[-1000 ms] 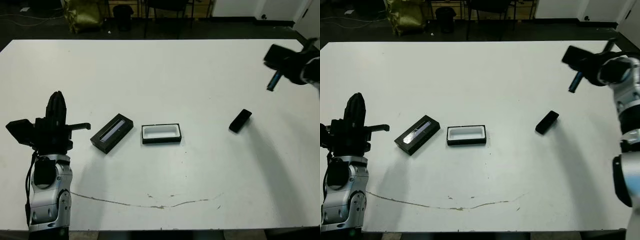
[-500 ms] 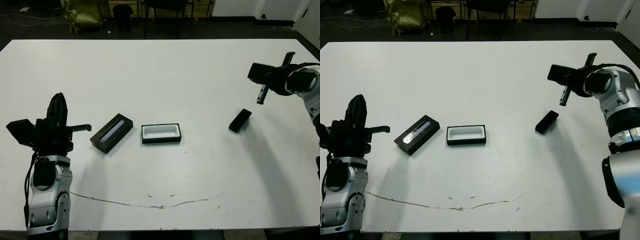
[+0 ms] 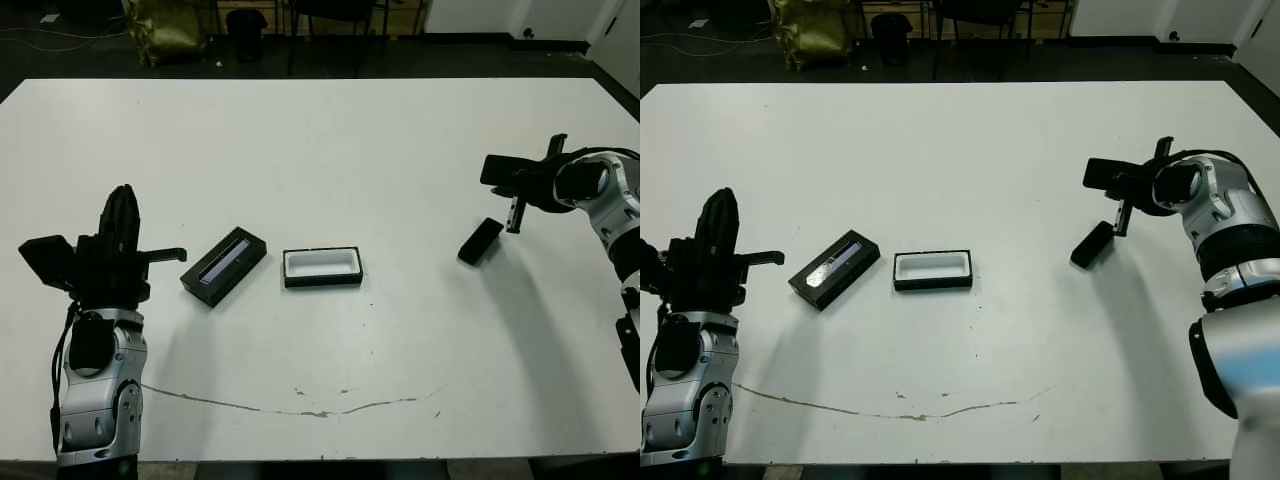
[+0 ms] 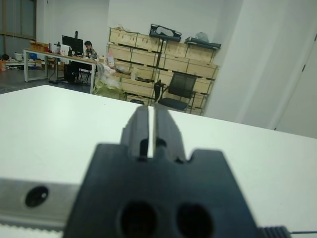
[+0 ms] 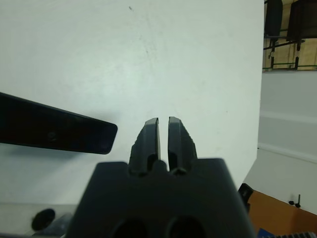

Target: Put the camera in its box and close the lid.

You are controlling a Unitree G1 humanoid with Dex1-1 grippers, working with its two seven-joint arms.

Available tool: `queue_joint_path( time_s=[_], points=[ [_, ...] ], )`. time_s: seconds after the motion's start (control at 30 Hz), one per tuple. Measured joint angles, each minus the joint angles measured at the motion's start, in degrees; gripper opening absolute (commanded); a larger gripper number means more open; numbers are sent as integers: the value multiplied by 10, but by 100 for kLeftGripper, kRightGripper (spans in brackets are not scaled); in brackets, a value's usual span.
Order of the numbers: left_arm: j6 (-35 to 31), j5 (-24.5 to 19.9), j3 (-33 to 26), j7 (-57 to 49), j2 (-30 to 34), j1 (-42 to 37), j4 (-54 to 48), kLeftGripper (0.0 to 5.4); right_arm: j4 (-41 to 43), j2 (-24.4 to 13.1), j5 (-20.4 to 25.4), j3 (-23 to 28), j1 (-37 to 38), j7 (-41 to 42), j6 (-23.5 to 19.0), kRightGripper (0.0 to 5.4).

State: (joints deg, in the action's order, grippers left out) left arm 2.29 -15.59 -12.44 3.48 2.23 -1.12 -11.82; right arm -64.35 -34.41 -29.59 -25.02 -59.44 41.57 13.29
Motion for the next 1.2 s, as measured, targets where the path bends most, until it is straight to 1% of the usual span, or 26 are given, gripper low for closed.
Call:
queue_joint_path(
  time_s=[0.13, 0.23, 0.4, 0.53, 0.7, 0.8, 0.93, 1.2],
  points=[
    [-1, -2, -1, 0, 0, 0, 0, 1, -4, 7, 0, -1, 4, 0, 1, 0],
    [-24, 0, 0, -13, 0, 3, -14, 1, -7, 8, 0, -1, 10, 2, 2, 0],
    [-22, -1, 1, -9, 0, 3, -14, 1, -8, 8, -3, -1, 18, 2, -12, 0],
    [-22, 0, 1, -9, 0, 4, -14, 1, -9, 8, 10, 10, 35, 3, -15, 0],
    [-22, -1, 1, -8, 0, 6, -14, 1, -7, 7, 14, 13, 43, 3, -15, 0],
    [-11, -4, -2, 0, 0, 6, -6, 1, -4, 6, 14, 13, 49, -8, -11, 0],
    [-14, -4, -2, -2, 0, 6, -5, 1, -3, -1, 14, 13, 58, -23, -1, 0],
    [-15, 0, -1, -7, 0, 6, -5, 1, -5, -5, 14, 14, 63, -37, -2, 0]
  ],
)
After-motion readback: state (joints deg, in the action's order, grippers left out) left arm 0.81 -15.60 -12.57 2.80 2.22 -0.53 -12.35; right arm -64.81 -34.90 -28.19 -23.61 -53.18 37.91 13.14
